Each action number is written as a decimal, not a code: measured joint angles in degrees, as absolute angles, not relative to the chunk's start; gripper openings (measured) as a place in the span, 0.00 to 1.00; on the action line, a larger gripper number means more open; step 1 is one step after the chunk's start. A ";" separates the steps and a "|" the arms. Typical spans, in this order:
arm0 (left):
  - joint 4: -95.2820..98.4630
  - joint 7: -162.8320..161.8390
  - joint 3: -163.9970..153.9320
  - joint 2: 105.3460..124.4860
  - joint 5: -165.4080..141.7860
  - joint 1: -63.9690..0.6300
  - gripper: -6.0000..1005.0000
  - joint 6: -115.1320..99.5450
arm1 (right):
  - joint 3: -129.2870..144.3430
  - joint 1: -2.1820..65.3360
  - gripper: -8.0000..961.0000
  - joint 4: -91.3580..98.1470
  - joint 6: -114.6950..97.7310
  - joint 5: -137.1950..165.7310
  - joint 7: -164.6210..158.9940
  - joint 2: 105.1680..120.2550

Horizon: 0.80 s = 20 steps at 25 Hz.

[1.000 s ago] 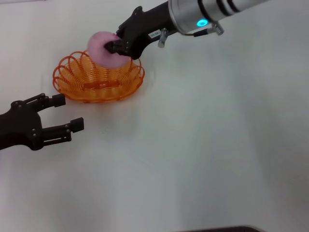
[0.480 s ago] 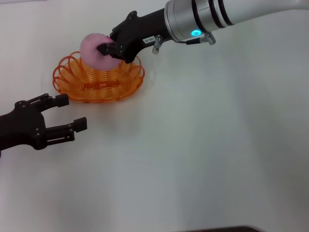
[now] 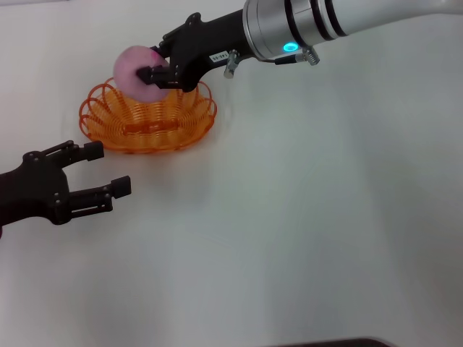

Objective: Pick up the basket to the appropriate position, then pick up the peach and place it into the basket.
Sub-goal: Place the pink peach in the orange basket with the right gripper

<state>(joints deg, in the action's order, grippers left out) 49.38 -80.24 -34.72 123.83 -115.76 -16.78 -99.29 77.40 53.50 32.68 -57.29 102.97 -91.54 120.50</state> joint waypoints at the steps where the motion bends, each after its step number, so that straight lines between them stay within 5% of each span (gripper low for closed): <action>1: 49.33 -80.24 -34.72 123.84 -115.76 -16.78 0.88 -99.26 | 77.49 53.52 0.21 32.67 -57.28 102.96 -91.53 120.50; 16: 48.92 -80.24 -34.72 123.75 -115.75 -16.88 0.88 -99.14 | 77.79 53.86 0.86 32.68 -57.02 102.70 -91.40 120.49; 20: 48.92 -80.24 -34.72 123.75 -115.75 -16.88 0.88 -99.13 | 77.79 53.88 0.91 32.70 -57.02 102.66 -91.40 120.50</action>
